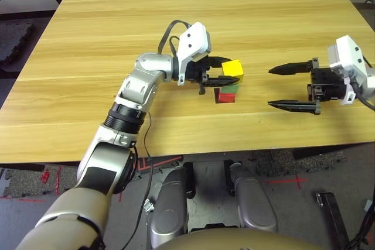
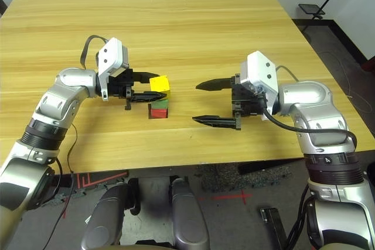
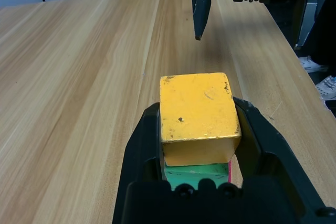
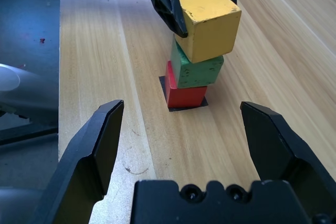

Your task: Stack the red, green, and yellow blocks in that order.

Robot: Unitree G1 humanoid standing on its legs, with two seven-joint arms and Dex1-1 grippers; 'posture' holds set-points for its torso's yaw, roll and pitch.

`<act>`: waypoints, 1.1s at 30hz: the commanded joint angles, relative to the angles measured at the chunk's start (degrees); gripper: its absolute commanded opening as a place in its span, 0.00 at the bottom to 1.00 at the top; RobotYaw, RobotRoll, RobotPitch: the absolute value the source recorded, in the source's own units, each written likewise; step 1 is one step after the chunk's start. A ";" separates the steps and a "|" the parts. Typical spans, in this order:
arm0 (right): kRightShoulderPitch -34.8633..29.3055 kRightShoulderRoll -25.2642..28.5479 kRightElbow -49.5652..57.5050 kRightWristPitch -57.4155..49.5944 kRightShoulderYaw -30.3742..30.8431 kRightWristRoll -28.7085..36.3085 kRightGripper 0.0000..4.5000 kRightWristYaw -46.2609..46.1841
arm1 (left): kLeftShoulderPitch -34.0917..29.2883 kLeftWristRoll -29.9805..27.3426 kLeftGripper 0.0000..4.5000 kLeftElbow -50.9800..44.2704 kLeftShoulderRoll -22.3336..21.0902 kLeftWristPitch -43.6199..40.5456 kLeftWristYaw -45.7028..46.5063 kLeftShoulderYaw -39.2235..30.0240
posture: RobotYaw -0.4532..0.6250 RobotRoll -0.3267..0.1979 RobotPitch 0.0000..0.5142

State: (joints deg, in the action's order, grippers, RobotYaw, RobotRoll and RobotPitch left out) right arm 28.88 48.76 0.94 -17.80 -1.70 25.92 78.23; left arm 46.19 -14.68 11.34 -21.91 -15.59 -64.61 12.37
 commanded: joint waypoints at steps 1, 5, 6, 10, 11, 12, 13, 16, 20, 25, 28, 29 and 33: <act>-0.11 -0.44 -0.75 1.29 0.78 -0.52 1.00 0.52 | -1.31 0.40 0.43 -0.53 -0.03 0.01 -0.44 0.82 | 0.54 0.66 0.46; 0.00 -0.87 -1.33 1.97 1.19 -0.73 1.00 0.56 | -1.42 0.57 0.43 -0.73 -0.48 0.00 -0.83 1.00 | 0.55 0.67 0.46; 0.01 -0.95 -1.44 2.07 1.24 -0.75 1.00 0.63 | -1.46 0.60 0.43 -0.87 -0.56 -0.10 -0.91 1.08 | 0.55 0.67 0.46; 0.18 -1.07 -1.84 2.36 1.39 -0.80 1.00 0.78 | -1.15 0.58 0.65 -0.84 -0.33 -1.03 -0.46 0.91 | 0.55 0.67 0.46; 0.34 -1.12 -2.10 2.47 1.48 -0.87 1.00 0.84 | -0.86 0.41 0.73 -0.66 -0.27 -1.71 -0.62 0.85 | 0.55 0.67 0.46; 0.45 -1.15 -2.30 2.63 1.55 -0.97 1.00 0.86 | -0.66 0.32 0.80 -0.56 -0.24 -2.12 -0.74 0.79 | 0.55 0.67 0.46; 0.49 -1.18 -2.43 2.76 1.58 -1.04 1.00 0.87 | -0.54 0.30 0.89 -0.54 -0.24 -2.41 -0.83 0.74 | 0.55 0.67 0.46; 0.41 -1.37 -2.73 3.26 1.63 -1.22 1.00 0.76 | -0.28 0.05 0.99 -0.62 -0.41 -3.65 -1.29 0.67 | 0.55 0.68 0.46; 0.56 -1.61 -2.99 3.53 1.71 -1.27 1.00 0.68 | 0.16 0.19 0.99 -0.23 -0.99 -4.27 -2.12 0.47 | 0.55 0.68 0.45; 0.66 -1.04 -3.37 3.67 1.34 -1.27 1.00 1.45 | 1.04 -0.47 0.99 -0.28 -3.72 -5.19 -5.11 -0.34 | 0.55 0.68 0.45; 1.14 0.08 -4.02 3.46 0.66 -1.00 1.00 2.47 | 1.40 -0.75 0.99 0.05 -6.34 -5.90 -6.90 -1.13 | 0.55 0.68 0.45; 1.33 0.49 -4.33 3.43 0.41 -0.94 1.00 2.77 | 1.42 -0.58 0.99 0.35 -7.21 -5.51 -7.35 -1.22 | 0.55 0.68 0.45; 3.01 2.66 -7.61 3.81 -0.74 -1.21 1.00 3.90 | 1.48 -0.46 0.99 2.52 -11.61 -4.25 -10.13 -2.41 | 0.55 0.67 0.46</act>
State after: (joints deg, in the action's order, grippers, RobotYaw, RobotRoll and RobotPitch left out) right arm 31.44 50.18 -5.23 -14.55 -1.10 24.94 81.28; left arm 47.48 -15.20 12.82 -32.12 -20.52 -73.12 10.83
